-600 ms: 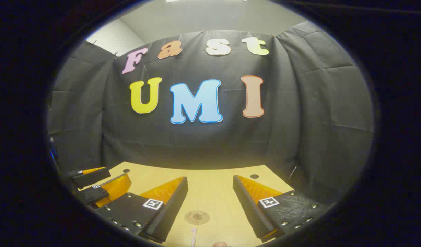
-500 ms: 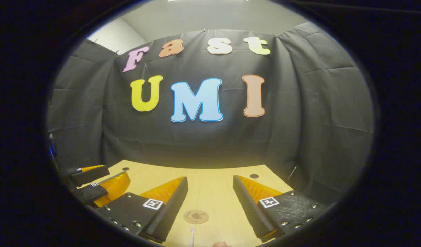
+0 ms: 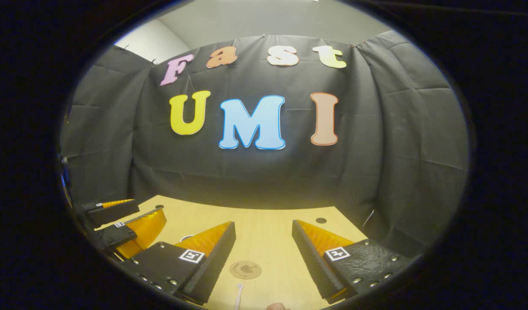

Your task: Put the toothbrush and toothpaste on the desktop into the cup, then pick up the cup and place it on the coaster on the desktop.

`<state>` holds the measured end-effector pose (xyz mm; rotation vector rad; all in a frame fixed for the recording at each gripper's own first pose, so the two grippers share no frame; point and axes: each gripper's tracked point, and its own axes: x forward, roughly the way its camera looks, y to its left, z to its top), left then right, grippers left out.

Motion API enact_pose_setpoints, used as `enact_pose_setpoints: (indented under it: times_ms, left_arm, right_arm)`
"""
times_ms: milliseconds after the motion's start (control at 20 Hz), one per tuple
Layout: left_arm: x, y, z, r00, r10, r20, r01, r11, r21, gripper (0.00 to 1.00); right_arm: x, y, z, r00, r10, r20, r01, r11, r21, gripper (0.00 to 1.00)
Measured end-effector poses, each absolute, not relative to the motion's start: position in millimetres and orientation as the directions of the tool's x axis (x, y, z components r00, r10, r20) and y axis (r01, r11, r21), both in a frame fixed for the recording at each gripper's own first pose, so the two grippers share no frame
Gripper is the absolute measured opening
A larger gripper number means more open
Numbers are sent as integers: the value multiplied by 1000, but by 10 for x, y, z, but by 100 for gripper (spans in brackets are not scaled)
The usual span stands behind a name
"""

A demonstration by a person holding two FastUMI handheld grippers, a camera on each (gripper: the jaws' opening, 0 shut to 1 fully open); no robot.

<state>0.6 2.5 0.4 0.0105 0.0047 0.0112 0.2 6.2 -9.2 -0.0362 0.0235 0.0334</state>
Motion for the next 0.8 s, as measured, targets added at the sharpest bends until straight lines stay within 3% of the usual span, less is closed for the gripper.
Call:
enact_pose_setpoints:
  times_ms: [350,800]
  left_arm:
    - [-37,20,-43,1000,13,-28,-12,1000,11,95]
    - [-300,-101,-442,967,-39,-252,29,999,-43,95]
  right_arm:
    - [-49,109,-144,998,45,-41,-46,999,-25,87]
    - [-54,181,-614,969,62,-238,-56,998,31,87]
